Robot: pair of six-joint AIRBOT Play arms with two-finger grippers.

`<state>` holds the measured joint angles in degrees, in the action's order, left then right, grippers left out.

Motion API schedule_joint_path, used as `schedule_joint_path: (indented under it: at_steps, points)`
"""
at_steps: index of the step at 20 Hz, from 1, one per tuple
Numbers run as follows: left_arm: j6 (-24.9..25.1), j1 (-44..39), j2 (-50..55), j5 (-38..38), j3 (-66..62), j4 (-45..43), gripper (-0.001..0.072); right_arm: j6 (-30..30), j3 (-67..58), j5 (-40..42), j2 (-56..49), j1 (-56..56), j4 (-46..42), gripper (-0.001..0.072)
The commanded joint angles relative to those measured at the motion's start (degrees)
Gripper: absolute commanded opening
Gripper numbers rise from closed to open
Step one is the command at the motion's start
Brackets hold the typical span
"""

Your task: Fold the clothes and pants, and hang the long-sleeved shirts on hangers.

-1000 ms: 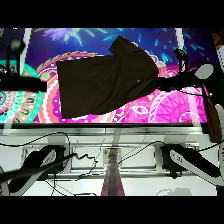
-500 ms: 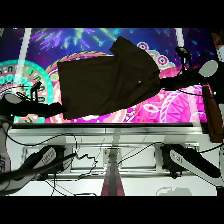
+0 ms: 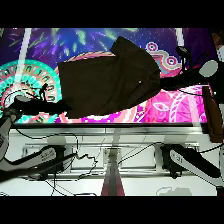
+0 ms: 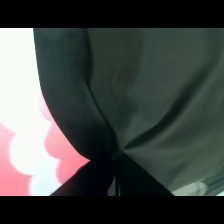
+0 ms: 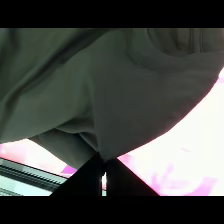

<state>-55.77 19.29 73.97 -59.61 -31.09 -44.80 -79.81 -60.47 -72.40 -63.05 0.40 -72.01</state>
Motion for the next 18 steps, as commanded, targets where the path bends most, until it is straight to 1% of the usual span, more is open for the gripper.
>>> schedule_joint_path:
  at_steps: [1, 5, 8, 10, 13, 15, 18]
  points:
    - [1.4, -0.1, 2.2, 1.7, -1.9, 1.6, 0.0012, 0.0, -0.1, 0.2, 0.0, 0.0, 0.0, 0.0011]
    - [1.1, -0.1, 1.1, -0.9, -12.7, 1.6, 0.0011, 0.0, -3.3, -0.2, 0.1, -0.1, -1.8, 0.0011]
    - [0.5, -0.1, -0.7, -1.9, -21.1, 1.6, 0.0011, 0.2, -8.4, -2.9, 0.3, 0.0, -2.5, 0.0011]
    - [0.5, -0.1, -1.8, -2.0, -24.4, 1.6, 0.0011, 1.9, -10.7, -5.5, 1.0, -0.1, -3.4, 0.0011]
    - [0.4, -0.1, -3.7, -2.0, -26.3, 1.7, 0.0011, 4.3, -12.4, -9.7, 2.5, -0.1, -3.8, 0.0011]
    - [-0.3, -0.1, -5.5, -4.2, -26.4, 1.6, 0.0011, 5.5, -12.4, -13.5, 3.6, 0.0, -4.8, 0.0011]
    - [-0.3, -0.1, -8.8, -7.3, -26.4, -0.2, 0.0013, 10.1, -12.4, -19.4, 6.0, 0.0, -9.1, 0.0011]
